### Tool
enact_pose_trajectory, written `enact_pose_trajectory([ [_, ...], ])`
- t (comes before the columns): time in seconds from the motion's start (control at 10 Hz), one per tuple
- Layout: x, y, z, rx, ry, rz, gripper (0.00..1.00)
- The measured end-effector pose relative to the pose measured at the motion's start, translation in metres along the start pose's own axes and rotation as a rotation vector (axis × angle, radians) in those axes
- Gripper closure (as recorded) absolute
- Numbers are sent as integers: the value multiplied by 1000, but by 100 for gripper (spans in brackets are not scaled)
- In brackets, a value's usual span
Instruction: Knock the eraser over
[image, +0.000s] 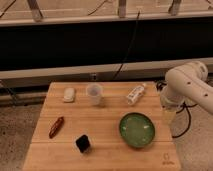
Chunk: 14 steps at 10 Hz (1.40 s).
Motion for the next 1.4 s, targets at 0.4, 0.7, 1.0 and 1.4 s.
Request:
enact_pose_trajectory([
  [0.4,0,0,0,0,0,0,20],
  [0.7,-13,8,5,4,10,-40,20],
  [1.0,-38,19,11,12,24,-101,20],
  [1.4,-65,31,20,21,33,-174,20],
])
